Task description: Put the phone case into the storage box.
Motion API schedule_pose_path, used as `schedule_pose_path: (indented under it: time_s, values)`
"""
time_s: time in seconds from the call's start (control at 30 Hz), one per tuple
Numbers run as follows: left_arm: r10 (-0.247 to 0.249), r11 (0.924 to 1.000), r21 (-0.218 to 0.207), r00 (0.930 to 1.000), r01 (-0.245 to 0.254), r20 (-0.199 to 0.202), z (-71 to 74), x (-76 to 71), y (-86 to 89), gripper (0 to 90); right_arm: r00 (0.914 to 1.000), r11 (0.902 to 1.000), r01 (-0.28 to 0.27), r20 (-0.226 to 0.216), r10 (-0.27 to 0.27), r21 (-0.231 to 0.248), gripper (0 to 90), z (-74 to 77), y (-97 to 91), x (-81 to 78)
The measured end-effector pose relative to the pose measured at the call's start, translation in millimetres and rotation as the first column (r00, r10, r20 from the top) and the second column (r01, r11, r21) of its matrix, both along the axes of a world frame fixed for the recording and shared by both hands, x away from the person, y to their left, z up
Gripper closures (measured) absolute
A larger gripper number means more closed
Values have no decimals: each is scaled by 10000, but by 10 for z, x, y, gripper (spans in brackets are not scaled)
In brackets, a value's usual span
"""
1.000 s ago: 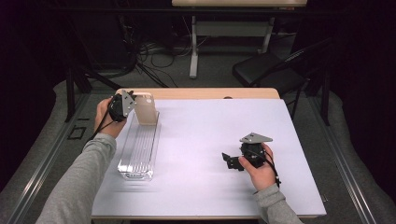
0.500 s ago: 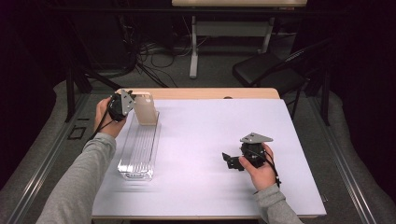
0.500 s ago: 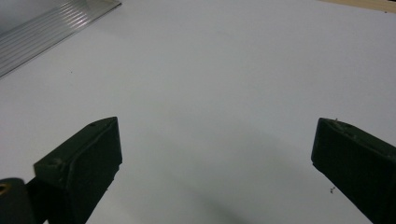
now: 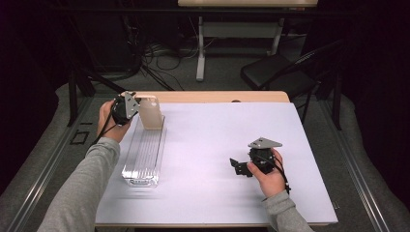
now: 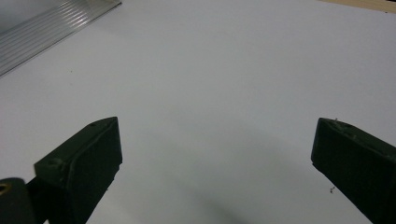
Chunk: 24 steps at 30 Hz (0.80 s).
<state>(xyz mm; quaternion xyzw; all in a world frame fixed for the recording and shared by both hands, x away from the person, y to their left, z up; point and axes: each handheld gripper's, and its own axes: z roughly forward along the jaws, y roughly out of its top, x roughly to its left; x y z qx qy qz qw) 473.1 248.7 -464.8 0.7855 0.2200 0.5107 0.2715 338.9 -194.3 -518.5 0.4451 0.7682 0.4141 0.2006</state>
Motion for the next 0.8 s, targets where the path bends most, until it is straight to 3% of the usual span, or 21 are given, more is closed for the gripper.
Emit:
schedule_pose_path:
  time_s: [0.33,0.8]
  values:
    - [-74,10000,-42,9997,75,229,0,13,17,522,10000,10000,14,15,-14,-16,15,0,-5,1]
    - [-251,9997,-43,9996,251,131,-7,20,22,458,10000,10000,3,24,-3,-34,17,1,-2,0]
